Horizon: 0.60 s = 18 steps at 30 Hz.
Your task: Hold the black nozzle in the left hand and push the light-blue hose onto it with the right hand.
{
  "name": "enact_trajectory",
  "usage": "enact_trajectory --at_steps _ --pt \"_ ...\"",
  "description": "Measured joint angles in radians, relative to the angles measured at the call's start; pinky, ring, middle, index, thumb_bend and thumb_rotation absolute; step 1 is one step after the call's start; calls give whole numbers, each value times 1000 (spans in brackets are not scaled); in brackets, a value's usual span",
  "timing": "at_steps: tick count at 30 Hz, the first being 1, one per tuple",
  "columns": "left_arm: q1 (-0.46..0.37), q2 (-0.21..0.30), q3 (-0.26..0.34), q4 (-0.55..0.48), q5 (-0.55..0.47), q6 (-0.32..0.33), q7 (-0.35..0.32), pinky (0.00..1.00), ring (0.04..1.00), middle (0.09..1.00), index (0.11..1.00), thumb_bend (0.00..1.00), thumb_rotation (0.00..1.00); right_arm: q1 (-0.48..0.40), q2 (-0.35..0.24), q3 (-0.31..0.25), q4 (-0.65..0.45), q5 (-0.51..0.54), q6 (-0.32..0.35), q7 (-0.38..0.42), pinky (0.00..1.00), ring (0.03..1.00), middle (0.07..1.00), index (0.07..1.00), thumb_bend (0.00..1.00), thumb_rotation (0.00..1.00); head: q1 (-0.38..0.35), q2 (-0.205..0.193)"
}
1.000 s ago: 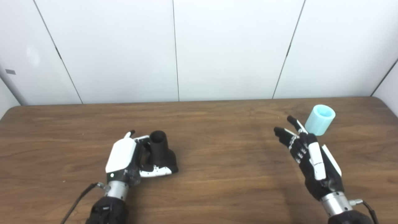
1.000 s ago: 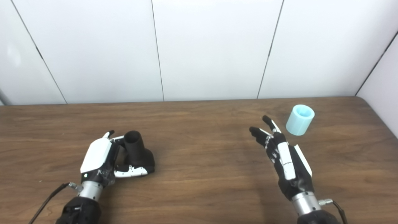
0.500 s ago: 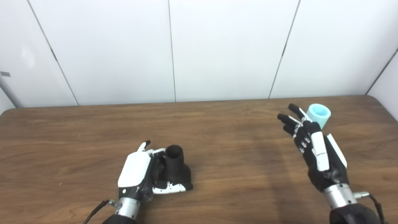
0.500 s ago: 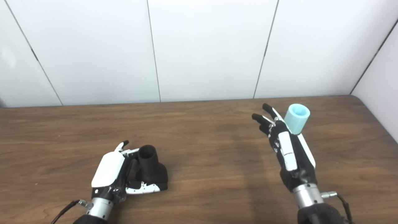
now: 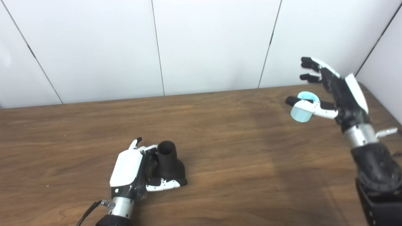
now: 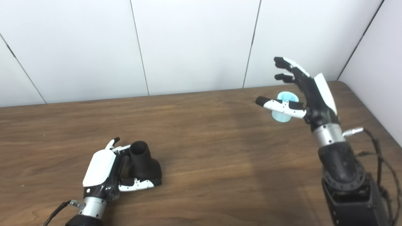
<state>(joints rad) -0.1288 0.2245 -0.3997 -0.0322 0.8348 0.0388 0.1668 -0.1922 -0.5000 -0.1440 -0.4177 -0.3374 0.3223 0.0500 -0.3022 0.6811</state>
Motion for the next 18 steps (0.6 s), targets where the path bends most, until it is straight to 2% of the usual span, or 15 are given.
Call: enact_trajectory --at_steps 4,10,13,15,18 --pt "0 4 5 1 -8 -20 -9 955 618 479 489 526 0 -45 -97 71 87 -133 6 50 771 861 840 780 910 35 -43 8" --pt "0 7 13 1 -12 -28 -22 943 624 485 485 526 0 -100 -194 176 243 -275 -22 114 805 847 788 760 967 22 -69 6" --pt "0 10 18 1 -13 -39 -27 944 622 480 488 526 0 -126 -215 213 293 -344 -18 144 829 874 818 774 951 46 -77 6" --pt "0 14 21 1 -13 -44 -28 945 624 478 489 526 0 -151 -220 247 339 -385 -18 153 797 872 821 774 955 79 -81 6" --pt "0 15 24 1 -14 -50 -31 949 623 479 488 526 0 -186 -227 283 454 -429 -44 151 797 877 823 769 967 90 -86 5"
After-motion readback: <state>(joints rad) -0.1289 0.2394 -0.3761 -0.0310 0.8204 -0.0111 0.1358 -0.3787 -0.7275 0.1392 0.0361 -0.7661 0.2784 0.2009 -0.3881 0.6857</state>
